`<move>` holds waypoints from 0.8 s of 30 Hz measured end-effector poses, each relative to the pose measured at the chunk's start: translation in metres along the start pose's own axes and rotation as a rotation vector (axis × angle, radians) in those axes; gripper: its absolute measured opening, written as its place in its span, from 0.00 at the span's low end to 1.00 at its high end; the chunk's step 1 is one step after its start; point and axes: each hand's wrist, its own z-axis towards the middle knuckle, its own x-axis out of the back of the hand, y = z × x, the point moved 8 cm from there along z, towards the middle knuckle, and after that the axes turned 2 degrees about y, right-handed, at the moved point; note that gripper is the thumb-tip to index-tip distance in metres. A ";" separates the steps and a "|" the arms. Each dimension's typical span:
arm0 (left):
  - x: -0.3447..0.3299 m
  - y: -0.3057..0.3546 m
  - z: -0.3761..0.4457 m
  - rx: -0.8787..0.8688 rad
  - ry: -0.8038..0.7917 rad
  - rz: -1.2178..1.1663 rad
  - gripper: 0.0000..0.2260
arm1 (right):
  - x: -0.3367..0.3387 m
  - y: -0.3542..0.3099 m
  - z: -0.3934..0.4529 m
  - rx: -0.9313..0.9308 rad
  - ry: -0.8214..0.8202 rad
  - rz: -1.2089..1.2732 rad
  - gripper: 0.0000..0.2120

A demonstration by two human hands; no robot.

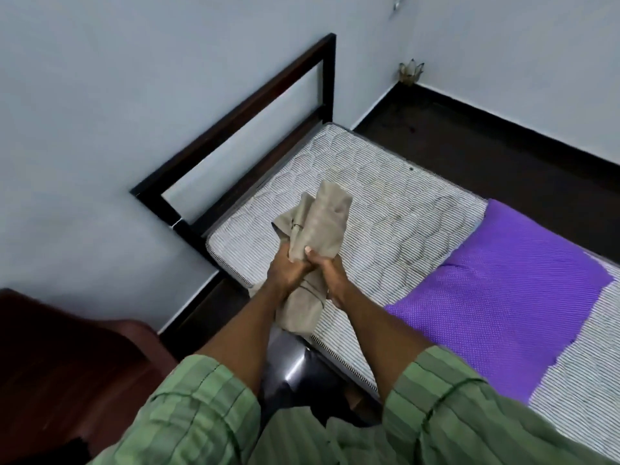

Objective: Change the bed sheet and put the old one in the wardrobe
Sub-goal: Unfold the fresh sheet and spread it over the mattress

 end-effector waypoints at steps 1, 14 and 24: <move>-0.013 0.023 -0.003 -0.033 -0.040 -0.030 0.34 | 0.007 -0.001 0.014 0.001 0.037 -0.001 0.38; -0.094 0.039 0.113 0.069 -0.483 0.046 0.29 | 0.083 -0.045 0.097 -0.146 0.531 -0.432 0.28; -0.076 0.013 0.244 0.110 -0.238 0.326 0.29 | 0.128 -0.066 0.147 -0.231 0.860 -0.216 0.24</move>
